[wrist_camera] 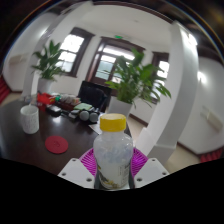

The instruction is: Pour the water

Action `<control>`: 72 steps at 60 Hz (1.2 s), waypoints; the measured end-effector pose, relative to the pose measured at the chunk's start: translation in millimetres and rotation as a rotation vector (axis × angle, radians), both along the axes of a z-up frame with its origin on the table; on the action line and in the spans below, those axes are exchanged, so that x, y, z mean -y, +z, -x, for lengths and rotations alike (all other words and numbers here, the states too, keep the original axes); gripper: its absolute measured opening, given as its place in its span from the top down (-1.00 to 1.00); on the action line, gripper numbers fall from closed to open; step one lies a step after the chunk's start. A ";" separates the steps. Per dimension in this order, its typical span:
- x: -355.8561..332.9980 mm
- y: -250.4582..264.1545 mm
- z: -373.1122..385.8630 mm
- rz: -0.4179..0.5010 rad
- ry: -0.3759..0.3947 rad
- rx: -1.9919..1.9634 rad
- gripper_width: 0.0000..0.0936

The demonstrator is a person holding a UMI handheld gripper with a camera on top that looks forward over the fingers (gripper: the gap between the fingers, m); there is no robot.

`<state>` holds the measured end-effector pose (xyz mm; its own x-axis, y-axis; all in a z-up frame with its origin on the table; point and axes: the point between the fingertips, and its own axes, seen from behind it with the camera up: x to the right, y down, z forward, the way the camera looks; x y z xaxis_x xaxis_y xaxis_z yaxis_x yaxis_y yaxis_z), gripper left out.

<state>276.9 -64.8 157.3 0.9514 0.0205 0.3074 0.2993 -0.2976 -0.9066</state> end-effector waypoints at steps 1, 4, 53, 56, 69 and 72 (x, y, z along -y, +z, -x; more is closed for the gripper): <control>-1.8 2.2 4.3 0.003 0.012 0.035 0.15; -7.5 7.3 18.0 0.018 0.045 0.139 0.16; -81.3 -3.1 86.9 -0.100 0.423 1.600 0.15; -82.7 -2.5 77.8 -0.116 0.418 1.664 0.14; -75.1 -2.9 34.0 -0.132 0.407 1.721 0.15; -74.6 0.5 26.9 -0.129 0.408 1.676 0.14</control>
